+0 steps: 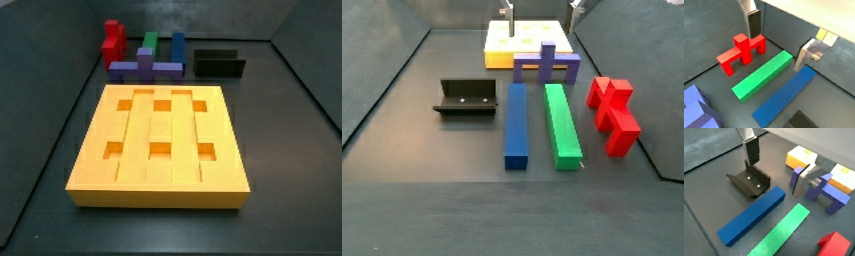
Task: Pick up the green object. Move up. Move to above the board. Insert the green object.
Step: Pick up the green object.
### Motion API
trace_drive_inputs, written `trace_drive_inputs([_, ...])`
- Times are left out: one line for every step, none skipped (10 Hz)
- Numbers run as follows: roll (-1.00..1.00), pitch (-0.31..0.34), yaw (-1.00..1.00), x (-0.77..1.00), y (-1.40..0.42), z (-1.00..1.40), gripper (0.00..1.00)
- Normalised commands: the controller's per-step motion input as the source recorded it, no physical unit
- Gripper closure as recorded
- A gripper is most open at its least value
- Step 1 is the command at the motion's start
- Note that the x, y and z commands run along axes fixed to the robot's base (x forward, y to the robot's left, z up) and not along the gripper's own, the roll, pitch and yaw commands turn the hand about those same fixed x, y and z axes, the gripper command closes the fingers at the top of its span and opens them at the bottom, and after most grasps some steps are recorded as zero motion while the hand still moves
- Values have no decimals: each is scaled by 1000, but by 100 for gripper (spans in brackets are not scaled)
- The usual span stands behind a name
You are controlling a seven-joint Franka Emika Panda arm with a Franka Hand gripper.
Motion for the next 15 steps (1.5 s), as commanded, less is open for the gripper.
trace_drive_inputs([16,0,0,0,0,-20,0])
trace_drive_inputs([4,0,0,0,-11,0,0])
trace_drive_inputs([0,0,0,0,0,-20,0])
trace_drive_inputs([-23,-10,-34,0,249,-206,0])
trace_drive_inputs([-103,-16,-26,11,523,-414,0])
trace_drive_inputs([-119,-106,-49,3,509,-586,0])
trace_drive_inputs([-119,-244,-200,0,280,-566,0])
trace_drive_inputs([-80,-274,-166,0,157,-594,0])
trace_drive_inputs([-49,-306,-123,-86,83,-597,0])
trace_drive_inputs([-24,-354,-100,-234,46,-531,0])
trace_drive_inputs([-23,-390,-86,-343,6,-474,0])
trace_drive_inputs([-31,-411,-71,-369,0,-443,0])
trace_drive_inputs([-30,-406,-77,-374,0,-454,0])
trace_drive_inputs([-16,-403,-83,-380,0,-463,0])
trace_drive_inputs([0,-386,-69,-360,0,-489,0])
